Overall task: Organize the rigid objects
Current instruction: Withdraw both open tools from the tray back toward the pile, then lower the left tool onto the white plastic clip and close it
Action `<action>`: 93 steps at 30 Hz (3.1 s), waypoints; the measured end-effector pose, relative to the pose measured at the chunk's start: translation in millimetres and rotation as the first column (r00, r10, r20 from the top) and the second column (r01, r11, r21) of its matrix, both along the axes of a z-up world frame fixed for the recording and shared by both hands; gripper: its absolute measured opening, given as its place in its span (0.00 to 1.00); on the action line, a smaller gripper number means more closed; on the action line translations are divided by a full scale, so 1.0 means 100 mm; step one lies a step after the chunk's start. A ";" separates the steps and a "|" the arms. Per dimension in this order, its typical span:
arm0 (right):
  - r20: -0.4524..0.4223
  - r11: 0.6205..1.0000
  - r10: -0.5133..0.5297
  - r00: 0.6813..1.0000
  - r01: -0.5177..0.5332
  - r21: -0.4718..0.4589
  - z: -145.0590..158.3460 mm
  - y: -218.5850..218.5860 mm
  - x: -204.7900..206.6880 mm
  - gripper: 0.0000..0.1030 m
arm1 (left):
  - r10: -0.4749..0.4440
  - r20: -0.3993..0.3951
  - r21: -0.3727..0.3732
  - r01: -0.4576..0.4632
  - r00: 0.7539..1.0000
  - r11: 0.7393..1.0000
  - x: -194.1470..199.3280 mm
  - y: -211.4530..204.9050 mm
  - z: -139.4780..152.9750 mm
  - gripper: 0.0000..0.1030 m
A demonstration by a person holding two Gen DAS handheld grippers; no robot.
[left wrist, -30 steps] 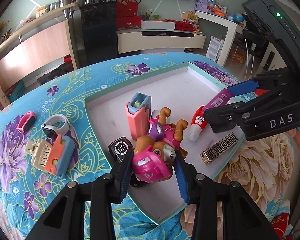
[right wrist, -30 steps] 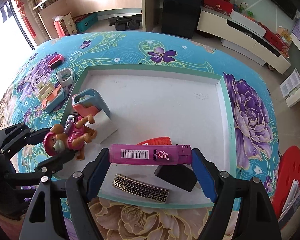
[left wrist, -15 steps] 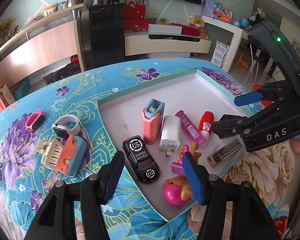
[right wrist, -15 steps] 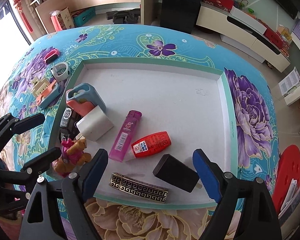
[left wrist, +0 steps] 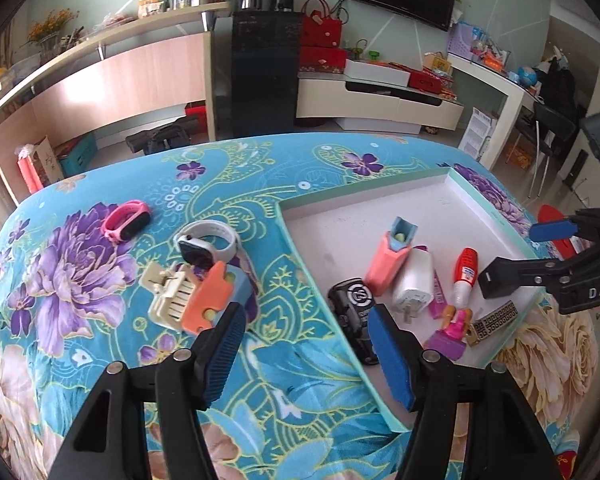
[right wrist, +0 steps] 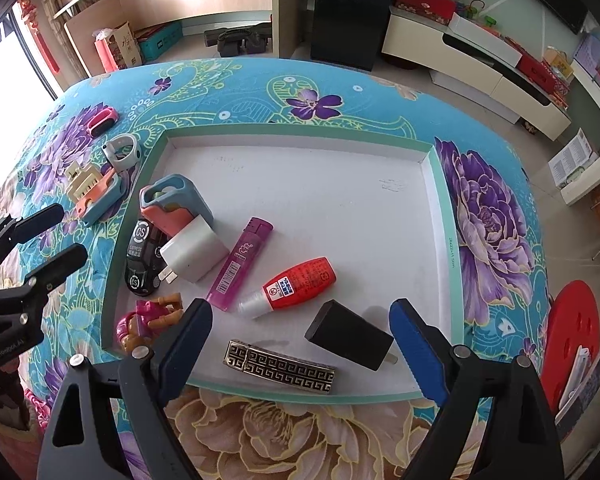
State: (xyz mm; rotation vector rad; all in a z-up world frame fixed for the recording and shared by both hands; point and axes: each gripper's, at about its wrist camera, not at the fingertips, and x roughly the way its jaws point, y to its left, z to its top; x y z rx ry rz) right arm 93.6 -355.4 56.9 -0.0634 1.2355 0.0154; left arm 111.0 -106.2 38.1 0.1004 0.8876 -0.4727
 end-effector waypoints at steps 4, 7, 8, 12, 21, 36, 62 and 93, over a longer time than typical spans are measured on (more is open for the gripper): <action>0.044 0.999 -0.045 0.998 0.044 0.003 0.11 0.12 -0.08 0.88 | 0.094 -0.019 0.011 -0.093 0.995 0.996 0.11 0.30 -0.05 0.66; 0.070 0.993 -0.119 0.990 0.118 0.015 0.15 0.22 -0.13 0.88 | 0.170 -0.033 0.035 -0.169 0.985 0.985 0.17 0.53 -0.11 0.67; 0.085 0.990 -0.141 0.986 0.139 0.030 0.17 0.26 -0.15 0.88 | 0.195 -0.037 0.040 -0.193 0.980 0.980 0.19 0.61 -0.12 0.67; 0.123 0.976 -0.208 0.970 0.196 0.097 0.22 0.48 -0.22 0.88 | 0.287 -0.052 0.044 -0.285 0.957 0.958 0.24 0.91 -0.16 0.68; 0.193 0.983 -0.175 0.966 0.159 0.096 0.43 1.22 -0.12 0.88 | 0.459 -0.045 0.082 -0.455 0.887 0.887 0.25 1.47 -0.17 0.70; 0.217 0.991 -0.088 0.972 0.063 0.119 0.17 1.97 0.36 0.88 | 0.558 -0.081 0.112 -0.548 0.826 0.829 0.30 1.75 -0.30 0.73; 0.144 0.974 -0.123 0.982 0.091 0.209 -0.20 1.63 0.49 0.88 | 0.339 -0.127 0.135 -0.322 0.932 0.937 0.65 1.15 -0.34 0.98; 0.094 0.945 -0.211 0.973 0.178 0.274 -0.32 1.36 0.48 0.88 | 0.159 -0.040 0.020 -0.158 0.987 0.987 0.83 0.64 -0.44 0.41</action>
